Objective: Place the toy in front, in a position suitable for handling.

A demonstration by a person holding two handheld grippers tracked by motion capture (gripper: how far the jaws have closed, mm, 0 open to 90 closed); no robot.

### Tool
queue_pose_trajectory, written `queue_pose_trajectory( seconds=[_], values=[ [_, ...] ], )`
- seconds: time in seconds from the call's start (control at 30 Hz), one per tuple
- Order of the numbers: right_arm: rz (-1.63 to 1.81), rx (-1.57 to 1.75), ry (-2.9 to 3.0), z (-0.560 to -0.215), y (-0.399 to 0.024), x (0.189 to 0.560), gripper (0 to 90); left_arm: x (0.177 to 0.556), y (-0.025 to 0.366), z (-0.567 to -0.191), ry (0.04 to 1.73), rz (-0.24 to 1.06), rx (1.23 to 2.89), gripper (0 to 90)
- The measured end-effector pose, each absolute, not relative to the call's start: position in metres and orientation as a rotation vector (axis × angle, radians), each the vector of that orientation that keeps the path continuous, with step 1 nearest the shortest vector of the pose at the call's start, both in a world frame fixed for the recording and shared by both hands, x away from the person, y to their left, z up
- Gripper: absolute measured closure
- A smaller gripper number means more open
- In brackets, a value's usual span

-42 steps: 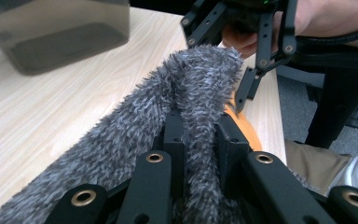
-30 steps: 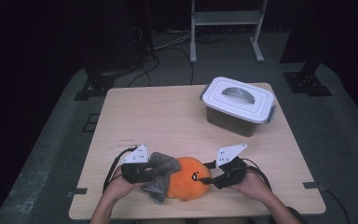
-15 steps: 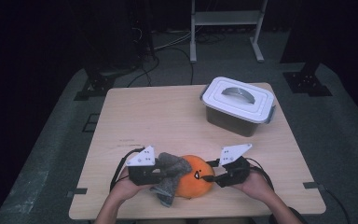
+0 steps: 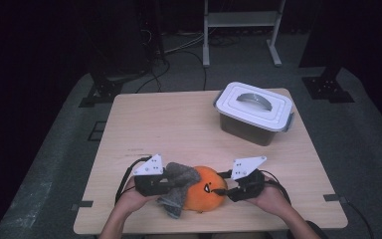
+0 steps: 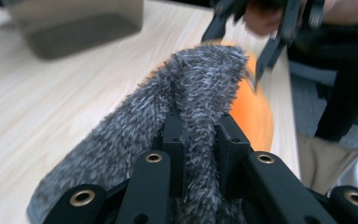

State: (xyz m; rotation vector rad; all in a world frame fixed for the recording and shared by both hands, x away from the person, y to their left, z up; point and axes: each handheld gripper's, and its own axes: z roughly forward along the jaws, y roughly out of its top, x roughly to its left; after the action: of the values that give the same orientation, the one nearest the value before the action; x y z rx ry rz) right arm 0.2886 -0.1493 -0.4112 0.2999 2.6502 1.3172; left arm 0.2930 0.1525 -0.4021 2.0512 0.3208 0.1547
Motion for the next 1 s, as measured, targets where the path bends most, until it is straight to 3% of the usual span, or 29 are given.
queue_pose_trajectory(
  seconds=[0.3, 0.4, 0.47, 0.63, 1.0],
  values=[
    [1.373, 0.37, 2.645, -0.41, -0.155, 0.295, 28.3, 0.295, 0.158, -0.412, 0.33, 0.119, 2.13, 77.0],
    [1.398, 0.401, 2.675, -0.415, -0.157, 0.3, 27.0, 0.296, 0.161, -0.413, 0.338, 0.104, 2.121, 77.0],
    [1.408, 0.408, 2.704, -0.419, -0.155, 0.303, 29.4, 0.296, 0.161, -0.412, 0.338, 0.103, 2.117, 77.0],
    [1.378, 0.326, 2.703, -0.414, -0.147, 0.298, 48.3, 0.293, 0.158, -0.401, 0.325, 0.139, 2.097, 77.0],
    [1.326, 0.272, 2.704, -0.411, -0.134, 0.29, 53.2, 0.283, 0.141, -0.388, 0.245, 0.157, 2.098, 77.0]
  ],
)
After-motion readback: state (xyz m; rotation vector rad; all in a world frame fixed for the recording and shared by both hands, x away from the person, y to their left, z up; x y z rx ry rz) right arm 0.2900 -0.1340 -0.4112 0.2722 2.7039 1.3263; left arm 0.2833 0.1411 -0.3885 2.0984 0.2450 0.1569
